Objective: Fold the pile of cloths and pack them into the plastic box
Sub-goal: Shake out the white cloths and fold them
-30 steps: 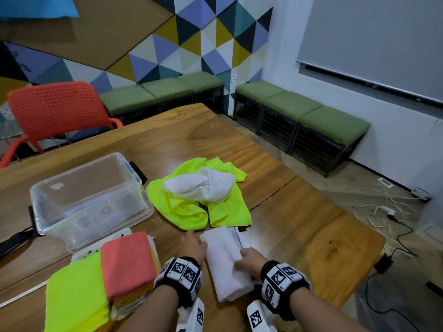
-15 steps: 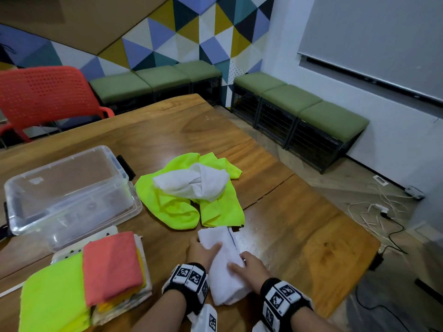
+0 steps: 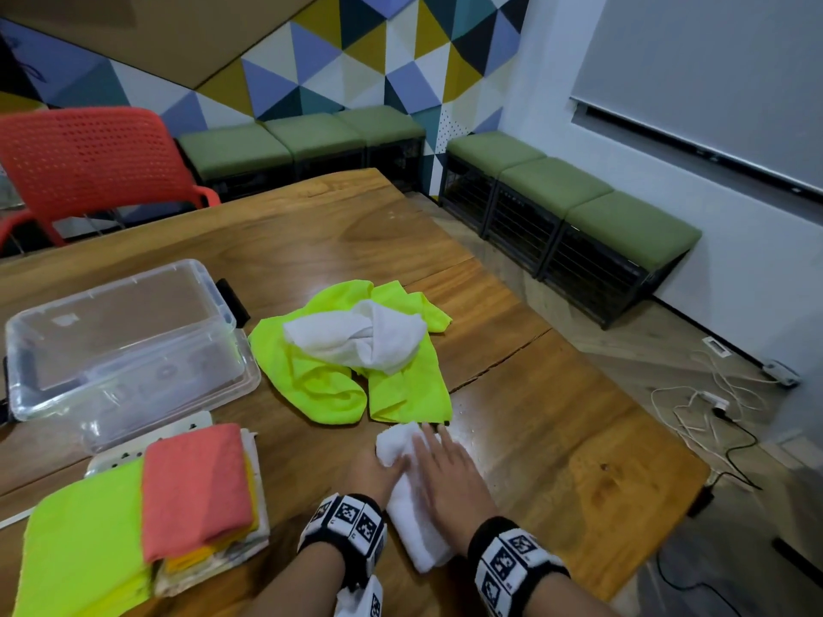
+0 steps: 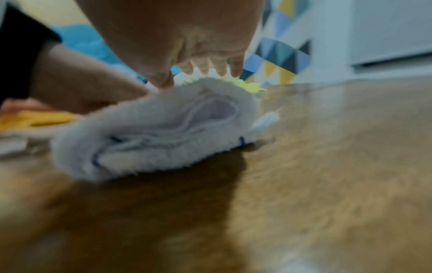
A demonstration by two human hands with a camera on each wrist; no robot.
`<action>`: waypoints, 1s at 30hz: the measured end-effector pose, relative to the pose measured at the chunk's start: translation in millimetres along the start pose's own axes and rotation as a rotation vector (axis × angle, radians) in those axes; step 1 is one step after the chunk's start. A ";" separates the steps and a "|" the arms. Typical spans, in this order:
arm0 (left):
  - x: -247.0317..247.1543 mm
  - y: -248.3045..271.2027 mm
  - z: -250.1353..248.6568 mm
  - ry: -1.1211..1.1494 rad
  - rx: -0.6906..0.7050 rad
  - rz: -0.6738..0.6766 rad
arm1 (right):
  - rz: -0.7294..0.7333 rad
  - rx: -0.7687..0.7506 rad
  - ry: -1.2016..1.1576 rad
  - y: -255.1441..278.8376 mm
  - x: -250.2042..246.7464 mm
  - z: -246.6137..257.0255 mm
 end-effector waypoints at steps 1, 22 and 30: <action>-1.8 0.1 0.0 -0.031 -0.008 -0.035 | 0.075 -0.094 0.056 -0.7 11.6 -2.5; -66.4 -18.4 10.7 -0.060 0.136 -0.333 | -0.054 0.130 -0.054 -41.3 -4.5 6.8; -140.3 -0.9 58.2 -0.071 0.136 -0.786 | 0.261 0.472 -0.508 -39.4 -6.1 15.5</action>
Point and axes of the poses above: each hand's wrist, its own y-axis away from the middle knuckle, its own x-axis out of the palm, z = x × y, the point moved 1 cm from there along -y, towards the middle knuckle, and after that the axes turned 15 degrees about -x, right-handed, at the moved point
